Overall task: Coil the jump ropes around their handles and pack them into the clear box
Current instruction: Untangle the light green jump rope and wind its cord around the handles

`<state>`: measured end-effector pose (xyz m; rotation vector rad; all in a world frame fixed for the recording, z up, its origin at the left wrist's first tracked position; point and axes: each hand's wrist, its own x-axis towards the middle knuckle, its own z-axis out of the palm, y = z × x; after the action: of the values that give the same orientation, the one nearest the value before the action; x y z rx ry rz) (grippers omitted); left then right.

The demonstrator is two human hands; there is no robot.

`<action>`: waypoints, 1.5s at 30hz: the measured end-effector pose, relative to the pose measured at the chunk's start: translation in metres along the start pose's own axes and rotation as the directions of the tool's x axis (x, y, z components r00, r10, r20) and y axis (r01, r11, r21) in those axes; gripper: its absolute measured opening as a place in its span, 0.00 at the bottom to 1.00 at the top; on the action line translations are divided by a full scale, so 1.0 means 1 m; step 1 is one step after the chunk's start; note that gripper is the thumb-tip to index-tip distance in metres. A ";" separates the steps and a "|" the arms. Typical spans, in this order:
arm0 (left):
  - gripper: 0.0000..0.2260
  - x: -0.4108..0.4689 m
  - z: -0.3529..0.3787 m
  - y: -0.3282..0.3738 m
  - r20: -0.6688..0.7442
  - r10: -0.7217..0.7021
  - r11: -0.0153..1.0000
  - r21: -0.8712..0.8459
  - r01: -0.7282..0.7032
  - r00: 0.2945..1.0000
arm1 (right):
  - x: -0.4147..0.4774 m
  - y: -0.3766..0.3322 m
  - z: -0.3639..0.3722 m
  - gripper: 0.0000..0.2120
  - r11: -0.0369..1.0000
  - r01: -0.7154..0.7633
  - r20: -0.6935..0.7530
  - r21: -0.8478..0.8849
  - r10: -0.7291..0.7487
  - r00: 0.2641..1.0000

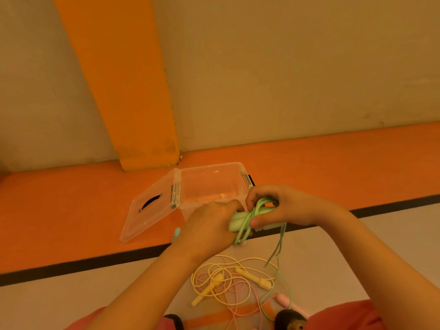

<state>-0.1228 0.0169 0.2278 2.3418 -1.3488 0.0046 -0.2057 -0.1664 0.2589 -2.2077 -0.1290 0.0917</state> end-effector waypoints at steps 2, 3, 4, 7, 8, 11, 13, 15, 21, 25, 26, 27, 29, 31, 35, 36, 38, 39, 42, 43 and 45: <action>0.22 0.001 -0.002 -0.003 0.058 -0.010 0.995 -0.097 0.016 0.998 | 0.001 0.002 0.001 0.10 1.000 0.000 0.017 0.024 -0.001 1.000; 0.23 0.002 -0.003 -0.005 0.098 -0.009 0.989 -0.148 0.024 0.995 | 0.002 0.003 0.001 0.09 0.999 0.001 0.027 0.042 -0.003 1.000; 0.22 0.002 -0.005 -0.007 0.137 -0.002 0.981 -0.192 0.028 0.991 | 0.002 0.003 0.002 0.08 0.998 0.000 0.038 0.060 -0.002 0.999; 0.19 0.003 -0.009 -0.009 0.238 0.011 0.959 -0.279 0.057 0.971 | 0.003 0.003 0.006 0.07 0.997 -0.005 0.081 0.073 -0.001 0.997; 0.19 0.003 -0.011 -0.009 0.265 0.012 0.952 -0.299 0.070 0.964 | 0.004 0.002 0.007 0.06 0.998 -0.001 0.094 0.067 -0.005 0.996; 0.20 0.004 -0.017 -0.012 0.345 0.027 0.908 -0.401 0.122 0.938 | 0.005 0.000 0.010 0.06 0.998 0.012 0.104 0.058 -0.018 0.994; 0.21 0.004 -0.024 -0.015 0.410 0.061 0.864 -0.478 0.158 0.910 | 0.006 -0.001 0.010 0.06 0.998 0.009 0.103 0.067 -0.016 0.995; 0.20 0.005 -0.029 -0.018 0.500 0.092 0.825 -0.523 0.216 0.861 | 0.007 -0.002 0.011 0.05 0.996 0.000 0.117 0.086 -0.010 0.993; 0.15 0.001 -0.034 -0.017 0.644 0.172 0.793 -0.539 0.283 0.745 | 0.013 0.001 0.019 0.04 0.996 -0.030 0.155 0.078 0.018 0.988; 0.13 0.001 -0.041 -0.020 0.648 0.200 0.755 -0.580 0.306 0.735 | 0.012 -0.004 0.015 0.05 0.995 -0.037 0.159 0.097 0.021 0.987; 0.12 0.001 -0.042 -0.020 0.639 0.201 0.741 -0.595 0.311 0.743 | 0.011 -0.005 0.014 0.05 0.995 -0.030 0.154 0.094 0.015 0.988; 0.11 0.000 -0.042 -0.020 0.622 0.188 0.727 -0.608 0.319 0.760 | 0.011 -0.005 0.013 0.05 0.996 -0.021 0.150 0.082 0.008 0.989; 0.13 0.000 -0.041 -0.020 0.579 0.137 0.675 -0.649 0.352 0.804 | 0.010 -0.004 0.013 0.06 0.998 -0.008 0.139 0.062 0.000 0.990; 0.13 0.000 -0.040 -0.017 0.557 0.119 0.647 -0.671 0.362 0.822 | 0.009 -0.004 0.014 0.07 0.998 -0.011 0.116 0.059 0.004 0.993; 0.24 0.002 -0.033 -0.007 0.629 0.059 0.743 -0.546 0.387 0.775 | 0.011 -0.005 0.019 0.08 1.000 0.012 0.097 0.006 -0.013 0.995; 0.27 0.002 -0.029 -0.005 0.644 0.043 0.758 -0.519 0.395 0.763 | 0.012 -0.004 0.021 0.09 1.000 0.017 0.094 -0.013 -0.016 0.995; 0.33 0.002 -0.025 -0.002 0.664 0.033 0.777 -0.487 0.398 0.747 | 0.013 -0.002 0.024 0.11 0.999 0.016 0.085 -0.048 -0.012 0.996; 0.34 0.003 -0.025 -0.003 0.661 0.021 0.789 -0.472 0.394 0.750 | 0.013 -0.002 0.024 0.11 0.999 0.015 0.084 -0.052 -0.011 0.996; 0.29 0.006 -0.028 -0.002 0.599 -0.045 0.854 -0.391 0.341 0.799 | 0.012 -0.005 0.023 0.09 0.999 0.021 0.067 -0.024 -0.020 0.998; 0.28 0.007 -0.028 -0.002 0.564 -0.063 0.875 -0.366 0.317 0.824 | 0.011 -0.006 0.021 0.08 1.000 0.022 0.057 -0.019 -0.021 0.998; 0.26 0.006 -0.024 0.000 0.483 -0.087 0.891 -0.354 0.285 0.872 | 0.009 -0.006 0.019 0.08 0.999 0.023 0.037 -0.023 -0.022 0.999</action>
<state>-0.1144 0.0207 0.2504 2.1554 -1.1522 -0.8636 -0.1989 -0.1465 0.2519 -2.2279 -0.1765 0.1188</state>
